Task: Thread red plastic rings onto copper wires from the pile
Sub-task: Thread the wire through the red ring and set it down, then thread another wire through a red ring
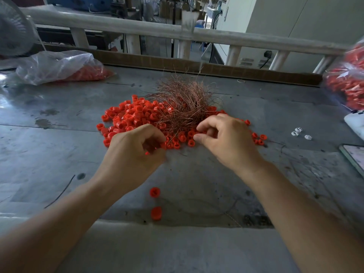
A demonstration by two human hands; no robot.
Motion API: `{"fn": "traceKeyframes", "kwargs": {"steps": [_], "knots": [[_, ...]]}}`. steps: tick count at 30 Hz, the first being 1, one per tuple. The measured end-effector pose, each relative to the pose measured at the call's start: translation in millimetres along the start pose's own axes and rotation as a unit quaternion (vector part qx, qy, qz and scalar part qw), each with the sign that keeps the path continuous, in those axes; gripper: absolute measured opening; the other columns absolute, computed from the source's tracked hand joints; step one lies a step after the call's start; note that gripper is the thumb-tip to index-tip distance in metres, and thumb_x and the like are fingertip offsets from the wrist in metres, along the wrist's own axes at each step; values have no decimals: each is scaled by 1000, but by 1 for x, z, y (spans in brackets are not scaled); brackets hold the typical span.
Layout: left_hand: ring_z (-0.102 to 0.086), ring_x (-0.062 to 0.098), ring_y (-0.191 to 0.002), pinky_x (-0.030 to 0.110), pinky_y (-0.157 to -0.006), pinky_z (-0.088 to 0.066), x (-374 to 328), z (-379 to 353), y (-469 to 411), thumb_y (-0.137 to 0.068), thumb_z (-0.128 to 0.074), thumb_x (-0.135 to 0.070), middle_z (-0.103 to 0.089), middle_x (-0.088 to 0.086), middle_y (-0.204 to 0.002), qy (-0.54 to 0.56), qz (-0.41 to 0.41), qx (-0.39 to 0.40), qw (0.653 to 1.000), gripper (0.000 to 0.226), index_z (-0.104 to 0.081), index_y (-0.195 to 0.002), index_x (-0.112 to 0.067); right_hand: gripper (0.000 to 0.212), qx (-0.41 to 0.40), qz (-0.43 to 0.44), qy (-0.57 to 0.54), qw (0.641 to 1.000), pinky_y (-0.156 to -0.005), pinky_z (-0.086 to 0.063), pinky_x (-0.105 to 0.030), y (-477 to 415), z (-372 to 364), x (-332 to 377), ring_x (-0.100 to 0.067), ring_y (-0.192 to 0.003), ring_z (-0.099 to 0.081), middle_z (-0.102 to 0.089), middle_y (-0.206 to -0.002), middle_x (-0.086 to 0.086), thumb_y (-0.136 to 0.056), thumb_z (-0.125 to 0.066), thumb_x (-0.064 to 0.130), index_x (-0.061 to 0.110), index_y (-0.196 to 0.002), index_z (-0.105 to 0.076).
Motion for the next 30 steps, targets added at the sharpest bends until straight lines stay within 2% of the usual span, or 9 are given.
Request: {"fn": "traceKeyframes", "kwargs": {"steps": [4, 8, 11, 15, 20, 22, 24, 27, 30], "knots": [[-55, -12, -69, 0, -59, -39, -2, -5, 1, -69, -70, 1, -57, -20, -64, -1, -13, 12, 1000, 43, -54, -70, -39, 27, -48, 9, 14, 999, -62, -36, -21, -7, -7, 5, -5, -66, -46, -44, -67, 14, -75, -73, 29, 18, -99, -69], [-56, -11, -69, 0, -59, -40, 0, -5, 0, -69, -70, -1, -58, -20, -65, 5, -14, 12, 1000, 45, -53, -69, -43, 10, -56, 44, 41, 997, -57, -40, -23, -5, -12, 13, -11, -67, -53, -48, -74, 10, -79, -70, 22, 15, -85, -71], [-57, -10, -69, 1, -59, -41, -1, -6, 0, -69, -71, -2, -58, -18, -64, 5, -20, 15, 1000, 45, -52, -70, -43, 6, -76, 67, 44, 994, -56, -41, -25, -3, -5, 17, -11, -68, -52, -57, -77, 3, -80, -68, 17, 12, -79, -70], [-57, -10, -71, 1, -60, -41, -1, -6, 0, -70, -71, -1, -60, -18, -67, 16, -26, 19, 999, 42, -55, -72, -40, 5, -85, 102, -4, 991, -67, -50, -35, 2, 4, 23, -20, -77, -61, -66, -82, -5, -80, -67, 11, 8, -81, -71], [-57, -15, -76, -3, -65, -40, -4, -6, 1, -72, -69, 3, -60, -24, -76, 38, -38, 12, 998, 42, -61, -87, -36, 7, -110, 119, -52, 985, -63, -45, -17, 10, 18, 26, -5, -68, -57, -62, -76, 7, -82, -63, 6, 4, -87, -68], [-59, -12, -77, 0, -67, -43, -11, -6, 1, -71, -70, 7, -61, -24, -78, 39, -68, 21, 997, 48, -62, -86, -38, 8, -120, 130, -75, 981, -66, -45, -15, 13, 26, 28, -6, -71, -58, -64, -78, 5, -82, -63, 7, 5, -87, -69], [-61, -7, -77, 5, -68, -47, -19, -5, 2, -70, -72, 5, -64, -20, -77, 57, -97, 28, 993, 52, -60, -86, -43, 9, -132, 157, -71, 976, -68, -45, -19, 17, 35, 35, -12, -73, -59, -65, -79, 3, -80, -64, 10, 7, -86, -71], [-62, -3, -74, 9, -67, -49, -19, -3, 3, -68, -67, -11, -67, -18, -86, 116, -90, 31, 989, 37, -62, -85, -43, 9, -133, 195, -48, 971, -71, -44, -25, 23, 37, 49, -15, -74, -57, -66, -77, 2, -77, -67, 14, 9, -83, -71], [-64, 8, -72, 21, -66, -53, -12, -6, 2, -70, -64, -18, -68, -13, -87, 200, -63, 48, 977, 30, -69, -86, -43, 9, -88, 205, -102, 970, -66, -49, -26, 27, 29, 57, -13, -69, -60, -67, -75, -2, -76, -68, 12, 5, -81, -69]]}}
Point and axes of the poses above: each hand's wrist, its own y-axis away from the middle knuckle, its own z-axis out of the back of the hand, x = y × z, the point moved 10 cm from there along -y, towards the middle knuckle
